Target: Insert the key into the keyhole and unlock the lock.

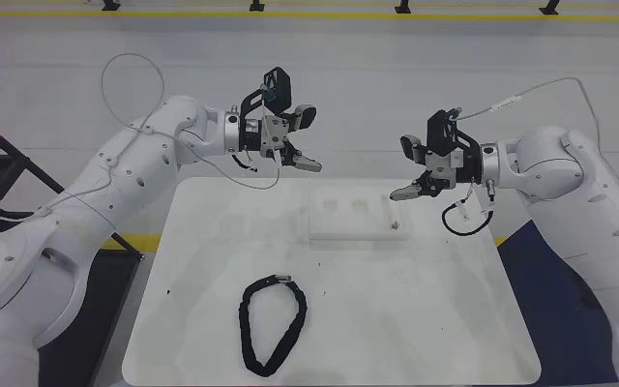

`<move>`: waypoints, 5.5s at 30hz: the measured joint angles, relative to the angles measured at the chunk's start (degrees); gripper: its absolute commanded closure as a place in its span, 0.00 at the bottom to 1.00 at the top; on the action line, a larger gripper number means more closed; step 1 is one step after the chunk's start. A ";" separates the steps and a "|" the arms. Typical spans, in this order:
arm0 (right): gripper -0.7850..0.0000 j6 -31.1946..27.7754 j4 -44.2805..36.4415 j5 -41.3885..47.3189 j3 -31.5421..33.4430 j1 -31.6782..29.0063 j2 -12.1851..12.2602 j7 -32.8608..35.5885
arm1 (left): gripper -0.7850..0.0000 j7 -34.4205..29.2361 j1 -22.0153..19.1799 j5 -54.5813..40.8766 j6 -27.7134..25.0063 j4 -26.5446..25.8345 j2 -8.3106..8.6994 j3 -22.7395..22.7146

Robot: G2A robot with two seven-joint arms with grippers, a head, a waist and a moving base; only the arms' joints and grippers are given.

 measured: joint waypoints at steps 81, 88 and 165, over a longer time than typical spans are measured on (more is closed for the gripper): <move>0.00 44.21 40.62 6.99 -20.15 4.93 -21.03 14.94 | 0.00 0.00 0.00 0.00 0.00 0.00 0.00 0.00; 0.00 44.19 40.57 7.00 -20.14 4.92 -21.00 14.96 | 0.00 0.00 0.00 0.00 0.00 0.00 0.00 0.00; 1.00 67.74 43.76 -9.18 -17.59 3.88 -28.29 14.12 | 0.00 0.00 0.00 0.00 0.00 0.00 0.00 0.00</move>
